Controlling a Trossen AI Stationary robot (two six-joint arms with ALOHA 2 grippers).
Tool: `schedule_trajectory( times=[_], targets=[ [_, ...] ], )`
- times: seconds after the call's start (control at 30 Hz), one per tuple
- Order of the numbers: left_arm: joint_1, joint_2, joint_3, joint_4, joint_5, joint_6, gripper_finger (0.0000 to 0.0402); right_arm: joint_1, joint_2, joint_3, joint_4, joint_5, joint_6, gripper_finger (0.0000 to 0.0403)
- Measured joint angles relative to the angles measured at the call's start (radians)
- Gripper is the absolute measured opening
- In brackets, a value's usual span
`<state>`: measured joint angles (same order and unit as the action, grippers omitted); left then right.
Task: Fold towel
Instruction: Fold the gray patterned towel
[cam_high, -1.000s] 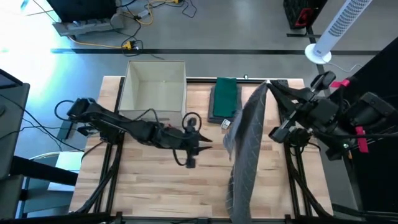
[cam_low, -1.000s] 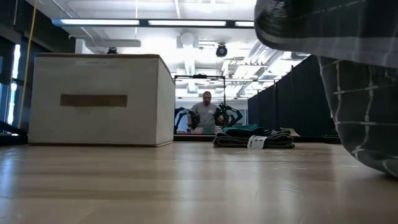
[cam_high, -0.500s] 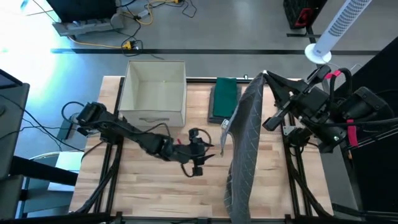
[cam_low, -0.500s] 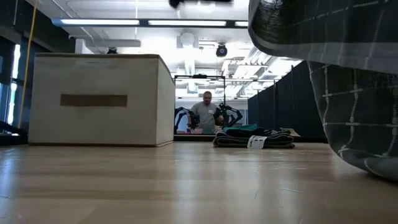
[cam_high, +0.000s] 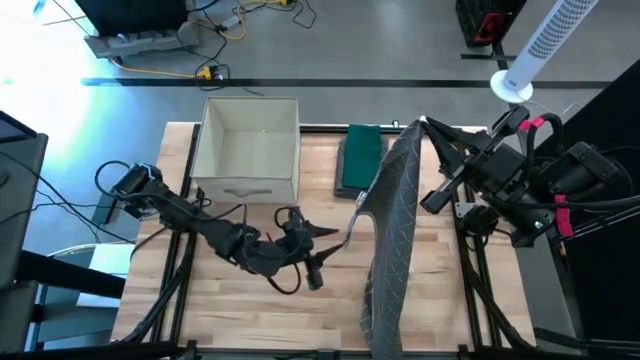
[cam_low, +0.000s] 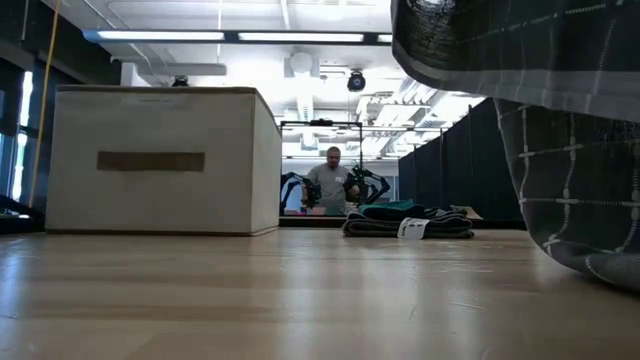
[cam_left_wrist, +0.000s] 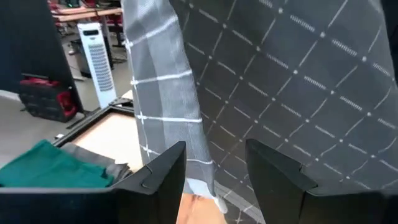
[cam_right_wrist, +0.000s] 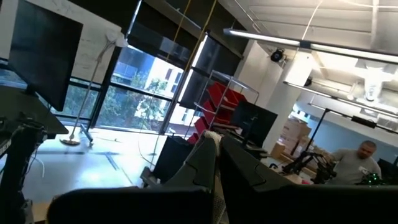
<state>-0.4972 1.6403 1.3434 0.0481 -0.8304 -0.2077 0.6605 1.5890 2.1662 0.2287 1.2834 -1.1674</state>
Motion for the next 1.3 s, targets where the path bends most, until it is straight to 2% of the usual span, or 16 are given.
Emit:
schedule_trajectory(
  times=[0.1,0.23,0.67,0.93,1.03,1.13,1.3],
  targets=[
    [0.005,0.021,0.0,-0.029,-0.026,-0.034,0.0159,0.0,0.0,0.0,0.0,-0.012,0.0,0.0],
    [0.025,0.069,-0.002,0.009,0.041,-0.101,0.0159,0.0,0.0,0.0,0.0,-0.012,-0.003,0.0],
    [0.037,0.144,-0.001,0.038,0.07,-0.176,0.0159,0.0,0.0,0.0,0.0,-0.012,-0.015,0.0],
    [0.07,0.164,-0.002,0.062,0.061,-0.176,0.0159,0.0,0.0,0.0,0.0,-0.012,-0.01,0.0],
    [0.088,0.164,-0.002,0.063,0.106,-0.176,0.0157,0.0,0.0,0.0,0.0,-0.012,-0.011,0.0],
    [0.094,0.164,-0.002,0.054,0.099,-0.175,0.0132,0.0,0.0,0.0,0.0,-0.012,-0.011,0.0],
    [0.093,0.162,-0.002,0.055,0.042,-0.104,0.0018,0.0,0.0,0.0,-0.007,-0.012,-0.011,0.0]
  ],
)
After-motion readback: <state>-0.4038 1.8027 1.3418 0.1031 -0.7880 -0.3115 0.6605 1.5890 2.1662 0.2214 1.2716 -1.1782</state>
